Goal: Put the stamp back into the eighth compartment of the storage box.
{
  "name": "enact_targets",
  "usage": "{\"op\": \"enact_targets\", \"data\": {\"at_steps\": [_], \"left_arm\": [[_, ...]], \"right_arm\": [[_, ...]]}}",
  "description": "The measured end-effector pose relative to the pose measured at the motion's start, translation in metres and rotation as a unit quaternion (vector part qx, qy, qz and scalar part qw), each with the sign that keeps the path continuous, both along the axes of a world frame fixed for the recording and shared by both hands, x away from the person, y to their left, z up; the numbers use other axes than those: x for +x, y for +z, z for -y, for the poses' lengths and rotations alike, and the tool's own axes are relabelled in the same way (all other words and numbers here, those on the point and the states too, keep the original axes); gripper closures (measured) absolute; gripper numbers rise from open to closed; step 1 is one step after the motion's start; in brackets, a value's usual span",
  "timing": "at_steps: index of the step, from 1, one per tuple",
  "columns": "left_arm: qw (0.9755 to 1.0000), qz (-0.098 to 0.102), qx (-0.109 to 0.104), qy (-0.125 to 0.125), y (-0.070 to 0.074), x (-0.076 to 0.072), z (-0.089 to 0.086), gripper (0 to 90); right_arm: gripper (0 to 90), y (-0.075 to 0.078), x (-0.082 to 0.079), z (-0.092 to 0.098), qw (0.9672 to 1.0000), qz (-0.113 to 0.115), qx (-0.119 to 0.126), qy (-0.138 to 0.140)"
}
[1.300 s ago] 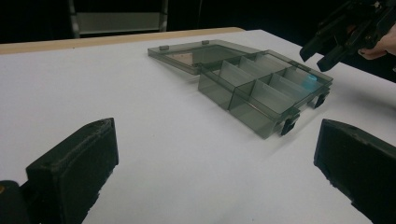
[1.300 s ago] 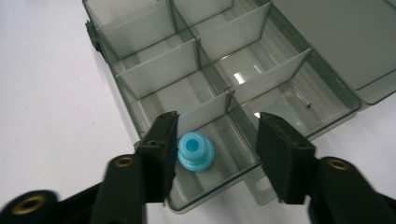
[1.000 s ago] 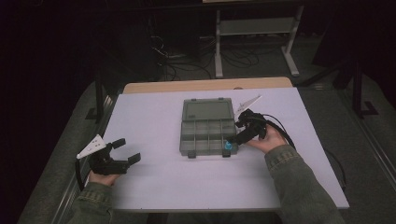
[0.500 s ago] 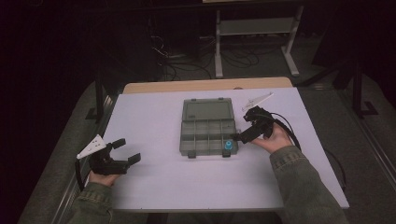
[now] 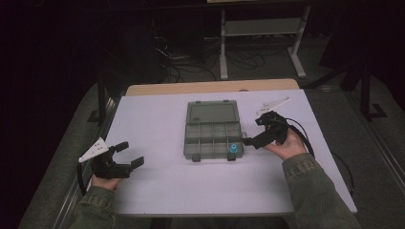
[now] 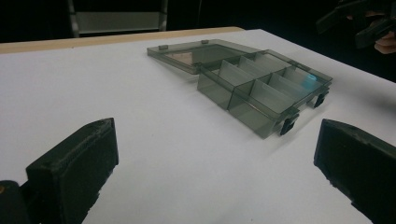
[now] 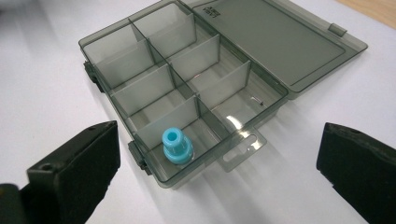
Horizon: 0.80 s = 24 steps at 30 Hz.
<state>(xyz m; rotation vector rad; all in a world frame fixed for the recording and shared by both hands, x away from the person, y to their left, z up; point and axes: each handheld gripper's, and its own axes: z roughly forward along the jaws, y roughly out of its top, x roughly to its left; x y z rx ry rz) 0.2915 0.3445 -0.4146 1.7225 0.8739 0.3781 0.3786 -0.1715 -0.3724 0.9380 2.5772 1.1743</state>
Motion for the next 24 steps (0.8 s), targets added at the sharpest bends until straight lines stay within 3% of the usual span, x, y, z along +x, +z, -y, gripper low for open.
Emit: {"op": "enact_targets", "data": {"at_steps": [24], "left_arm": [[1.0000, -0.001, 0.000, -0.001, 0.000, 0.000, 0.001, 0.0]], "right_arm": [[0.0, -0.009, -0.022, 0.029, 0.9991, 0.017, 0.035, -0.020]]}}
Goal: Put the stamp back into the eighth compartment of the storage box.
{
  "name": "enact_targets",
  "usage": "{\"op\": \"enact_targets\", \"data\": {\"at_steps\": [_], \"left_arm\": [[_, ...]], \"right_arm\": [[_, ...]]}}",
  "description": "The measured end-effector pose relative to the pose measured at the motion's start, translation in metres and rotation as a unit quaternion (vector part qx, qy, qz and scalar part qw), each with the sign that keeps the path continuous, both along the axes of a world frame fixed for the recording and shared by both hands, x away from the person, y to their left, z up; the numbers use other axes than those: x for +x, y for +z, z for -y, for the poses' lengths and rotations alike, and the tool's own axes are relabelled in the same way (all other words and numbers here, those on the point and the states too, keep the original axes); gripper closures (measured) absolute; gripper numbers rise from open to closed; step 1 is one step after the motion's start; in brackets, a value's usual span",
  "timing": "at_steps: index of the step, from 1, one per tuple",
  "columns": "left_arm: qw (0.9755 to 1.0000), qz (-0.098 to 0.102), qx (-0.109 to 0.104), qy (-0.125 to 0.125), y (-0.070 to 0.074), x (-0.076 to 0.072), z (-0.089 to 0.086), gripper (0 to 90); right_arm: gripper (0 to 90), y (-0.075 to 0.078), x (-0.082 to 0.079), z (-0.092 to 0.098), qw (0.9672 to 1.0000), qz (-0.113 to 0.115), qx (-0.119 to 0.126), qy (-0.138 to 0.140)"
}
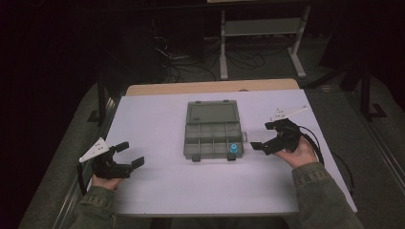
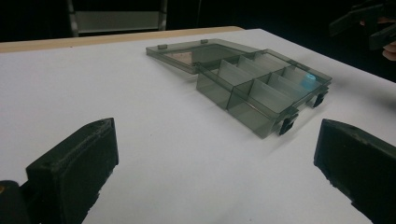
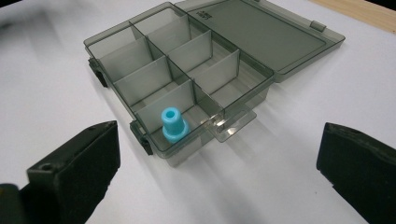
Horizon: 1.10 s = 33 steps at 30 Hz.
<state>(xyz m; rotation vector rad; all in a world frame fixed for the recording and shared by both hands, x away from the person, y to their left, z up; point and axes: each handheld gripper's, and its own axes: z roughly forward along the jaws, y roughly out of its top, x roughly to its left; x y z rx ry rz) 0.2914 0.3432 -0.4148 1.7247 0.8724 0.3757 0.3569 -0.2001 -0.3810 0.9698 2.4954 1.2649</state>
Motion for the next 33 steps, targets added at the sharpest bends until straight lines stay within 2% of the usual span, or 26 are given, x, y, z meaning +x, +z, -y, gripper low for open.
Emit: {"op": "enact_targets", "data": {"at_steps": [33], "left_arm": [[1.0000, -0.003, 0.000, -0.003, 0.000, 0.000, 0.001, 0.0]], "right_arm": [[0.0, -0.015, -0.033, 0.031, 0.9981, 0.020, 0.052, -0.028]]}}
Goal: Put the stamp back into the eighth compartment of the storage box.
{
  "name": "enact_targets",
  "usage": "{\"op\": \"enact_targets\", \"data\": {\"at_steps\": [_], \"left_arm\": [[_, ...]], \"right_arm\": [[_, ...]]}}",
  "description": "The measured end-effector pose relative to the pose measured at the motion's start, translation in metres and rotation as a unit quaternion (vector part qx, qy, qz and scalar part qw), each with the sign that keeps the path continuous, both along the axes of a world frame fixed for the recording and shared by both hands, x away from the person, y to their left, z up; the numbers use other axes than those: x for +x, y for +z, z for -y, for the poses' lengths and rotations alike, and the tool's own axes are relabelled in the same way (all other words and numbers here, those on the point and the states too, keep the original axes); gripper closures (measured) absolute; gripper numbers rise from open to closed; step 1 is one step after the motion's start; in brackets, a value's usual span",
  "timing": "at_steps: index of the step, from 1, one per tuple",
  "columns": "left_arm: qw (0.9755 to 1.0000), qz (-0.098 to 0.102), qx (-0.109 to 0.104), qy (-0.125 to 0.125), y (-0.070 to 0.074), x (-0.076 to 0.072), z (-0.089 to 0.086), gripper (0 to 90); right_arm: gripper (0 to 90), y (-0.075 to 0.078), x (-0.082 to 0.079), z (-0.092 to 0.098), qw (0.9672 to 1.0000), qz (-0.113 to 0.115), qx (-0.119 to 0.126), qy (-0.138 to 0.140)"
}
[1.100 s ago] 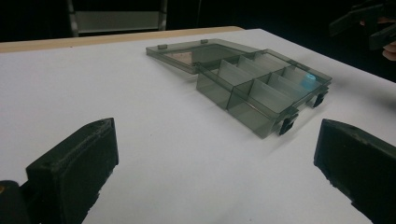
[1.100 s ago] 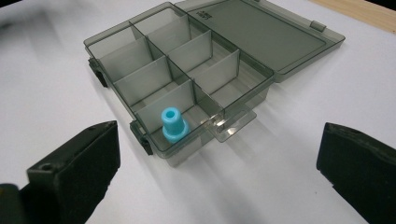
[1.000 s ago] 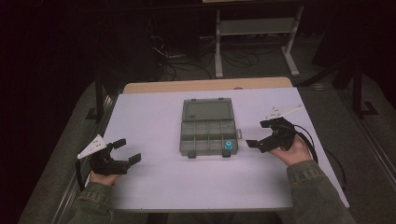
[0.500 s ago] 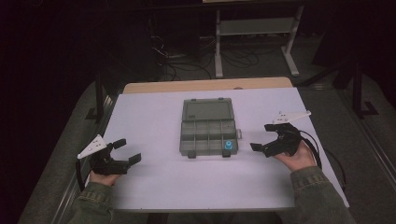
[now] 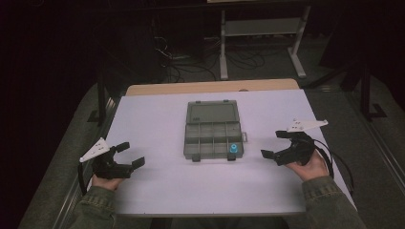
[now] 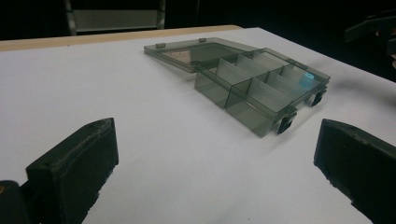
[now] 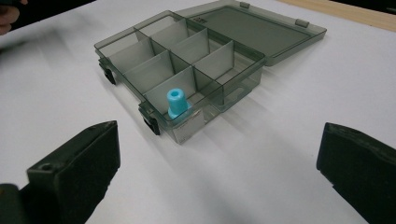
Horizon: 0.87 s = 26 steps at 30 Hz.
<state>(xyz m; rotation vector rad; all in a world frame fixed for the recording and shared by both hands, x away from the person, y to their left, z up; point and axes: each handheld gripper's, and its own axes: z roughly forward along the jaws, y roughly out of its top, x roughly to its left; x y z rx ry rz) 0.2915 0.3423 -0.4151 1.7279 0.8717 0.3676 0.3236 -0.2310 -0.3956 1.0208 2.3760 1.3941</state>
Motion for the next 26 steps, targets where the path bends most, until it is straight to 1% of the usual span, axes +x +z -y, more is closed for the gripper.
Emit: {"op": "enact_targets", "data": {"at_steps": [1, 3, 7, 11, 13, 15, 16, 20, 26], "left_arm": [[1.0000, 0.000, 0.000, 0.000, 0.000, 0.000, 0.000, 0.0], [1.0000, 0.000, 0.000, 0.000, 0.000, 0.000, 0.000, 0.0], [1.0000, -0.001, 0.000, -0.001, 0.000, 0.000, 0.000, 0.0], [1.0000, -0.001, 0.000, -0.001, 0.000, 0.000, 0.000, 0.0], [1.0000, -0.002, -0.001, -0.001, 0.000, 0.000, 0.001, 0.0], [1.0000, -0.001, 0.000, -0.001, 0.000, 0.000, 0.000, 0.0], [1.0000, -0.001, 0.000, -0.001, 0.000, 0.000, 0.000, 0.0], [1.0000, -0.002, 0.000, -0.001, -0.001, 0.001, 0.000, 0.0], [1.0000, -0.002, -0.001, -0.002, -0.001, 0.001, 0.000, 0.0]], "right_arm": [[0.0, 0.000, -0.002, 0.002, 1.0000, 0.005, 0.006, -0.002], [0.0, -0.001, -0.004, 0.005, 0.9999, 0.007, 0.012, -0.005], [0.0, -0.006, -0.010, 0.012, 0.9998, 0.009, 0.013, -0.013], [0.0, -0.010, -0.016, 0.020, 0.9993, 0.014, 0.024, -0.024], [0.0, -0.012, -0.018, 0.024, 0.9992, 0.011, 0.027, -0.028], [0.0, -0.013, -0.020, 0.027, 0.9989, 0.019, 0.031, -0.031], [0.0, -0.014, -0.021, 0.029, 0.9988, 0.016, 0.032, -0.033], [0.0, -0.018, -0.024, 0.032, 0.9987, 0.019, 0.031, -0.036], [0.0, -0.020, -0.026, 0.031, 0.9987, 0.023, 0.026, -0.036]]}}
